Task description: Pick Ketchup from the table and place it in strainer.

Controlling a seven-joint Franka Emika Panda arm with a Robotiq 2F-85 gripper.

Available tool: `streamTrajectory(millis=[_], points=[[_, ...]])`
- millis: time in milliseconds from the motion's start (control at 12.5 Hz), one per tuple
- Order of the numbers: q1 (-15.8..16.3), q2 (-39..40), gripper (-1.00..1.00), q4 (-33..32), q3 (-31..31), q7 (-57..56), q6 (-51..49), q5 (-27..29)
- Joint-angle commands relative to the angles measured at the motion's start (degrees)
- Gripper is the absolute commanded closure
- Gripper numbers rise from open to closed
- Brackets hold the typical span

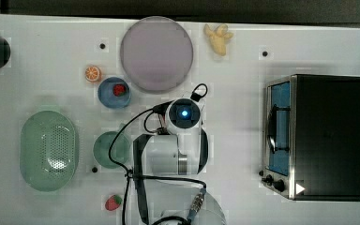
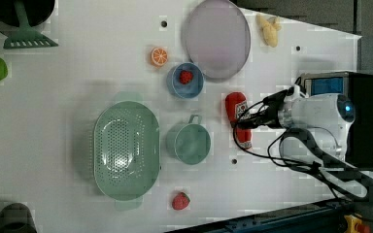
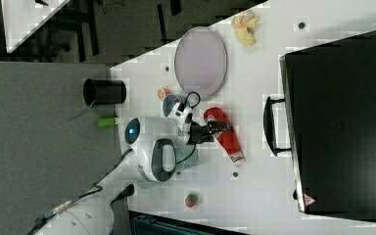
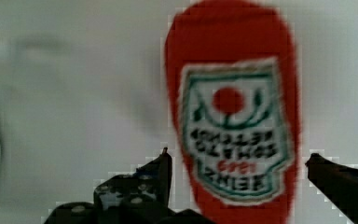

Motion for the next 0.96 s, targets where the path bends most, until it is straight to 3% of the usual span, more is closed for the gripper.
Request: streamTrajectory(millis=[80, 320, 640, 960], points=[[0.36, 0.23, -0.92, -0.2, 0.29, 1.83, 2.88, -0.14], [0.44, 0.65, -0.22, -0.02, 0.43, 1.87, 3.48, -0.14], [0.38, -4.23, -0.22, 0.34, 0.16, 1.87, 2.02, -0.11], [0.53, -16.98, -0.22, 3.09, 1.06, 1.88, -15.34, -0.08]])
